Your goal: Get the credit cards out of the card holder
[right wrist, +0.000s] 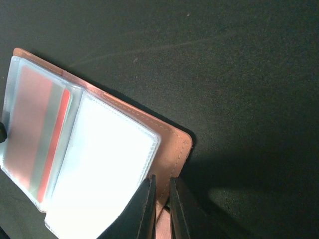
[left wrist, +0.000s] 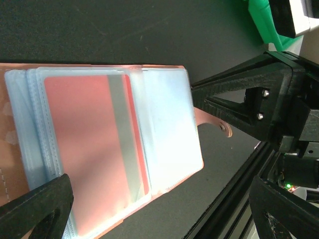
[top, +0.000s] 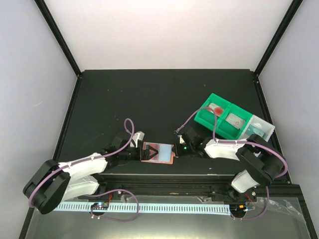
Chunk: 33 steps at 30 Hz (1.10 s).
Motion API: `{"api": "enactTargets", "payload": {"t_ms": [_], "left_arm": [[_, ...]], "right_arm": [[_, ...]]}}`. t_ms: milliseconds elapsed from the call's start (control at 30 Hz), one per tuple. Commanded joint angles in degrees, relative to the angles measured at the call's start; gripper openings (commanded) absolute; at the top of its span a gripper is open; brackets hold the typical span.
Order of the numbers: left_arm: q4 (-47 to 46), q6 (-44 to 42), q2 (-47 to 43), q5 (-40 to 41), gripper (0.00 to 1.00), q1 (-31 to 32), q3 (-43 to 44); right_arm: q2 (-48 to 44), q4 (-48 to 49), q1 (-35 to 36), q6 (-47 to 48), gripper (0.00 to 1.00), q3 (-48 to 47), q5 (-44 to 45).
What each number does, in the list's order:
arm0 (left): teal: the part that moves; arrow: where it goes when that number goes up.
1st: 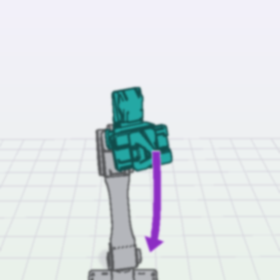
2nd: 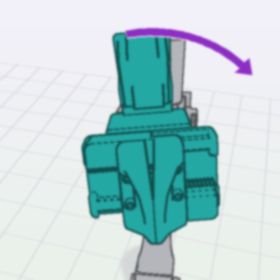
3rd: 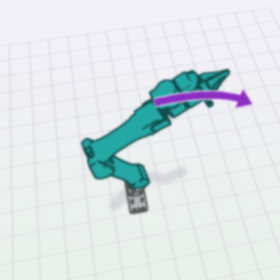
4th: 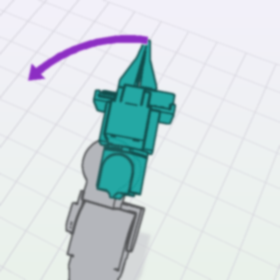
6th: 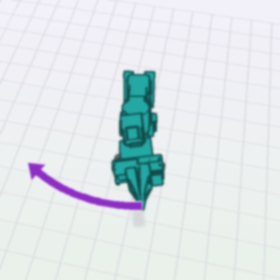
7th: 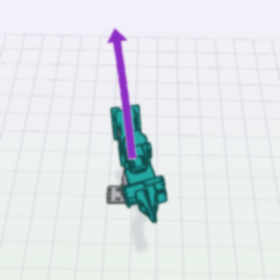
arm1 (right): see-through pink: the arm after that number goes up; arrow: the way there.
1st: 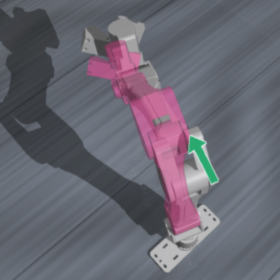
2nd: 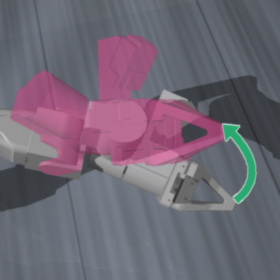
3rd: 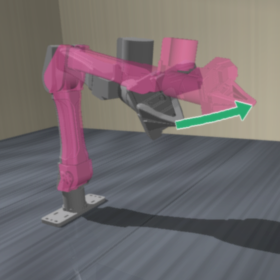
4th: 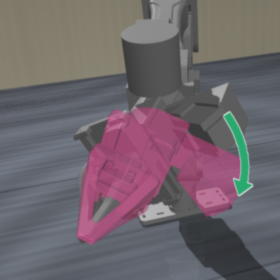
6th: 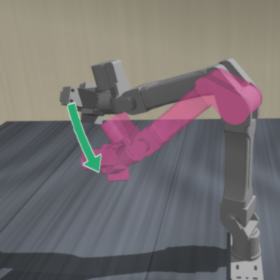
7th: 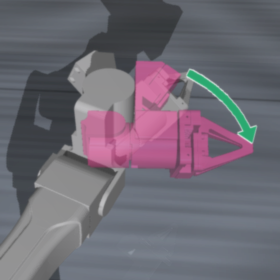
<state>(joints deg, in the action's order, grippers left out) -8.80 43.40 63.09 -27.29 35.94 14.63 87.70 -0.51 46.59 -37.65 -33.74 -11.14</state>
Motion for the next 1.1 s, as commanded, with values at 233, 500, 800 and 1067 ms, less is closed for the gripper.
{"api": "enactTargets", "payload": {"t_ms": [233,500,800,1067], "left_arm": [[-0.9,-2.3,2.1,-0.5,0.98,-0.5,3.1],[3.4,-4.2,-1.2,1.8,0.98,-0.6,3.5],[4.2,-5.7,-0.2,2.0,0.98,-0.7,4.3],[2.6,-5.5,0.9,1.1,0.98,-0.8,4.0]], "right_arm": [[0.1,2.6,0.4,-0.5,0.09,2.4,-0.1],[-0.9,1.1,0.4,0.0,0.06,1.6,0.8],[-5.2,-4.1,0.4,-0.9,0.18,-2.0,0.3],[-8.1,-3.3,1.9,-6.0,0.21,-4.1,-1.9]]}}
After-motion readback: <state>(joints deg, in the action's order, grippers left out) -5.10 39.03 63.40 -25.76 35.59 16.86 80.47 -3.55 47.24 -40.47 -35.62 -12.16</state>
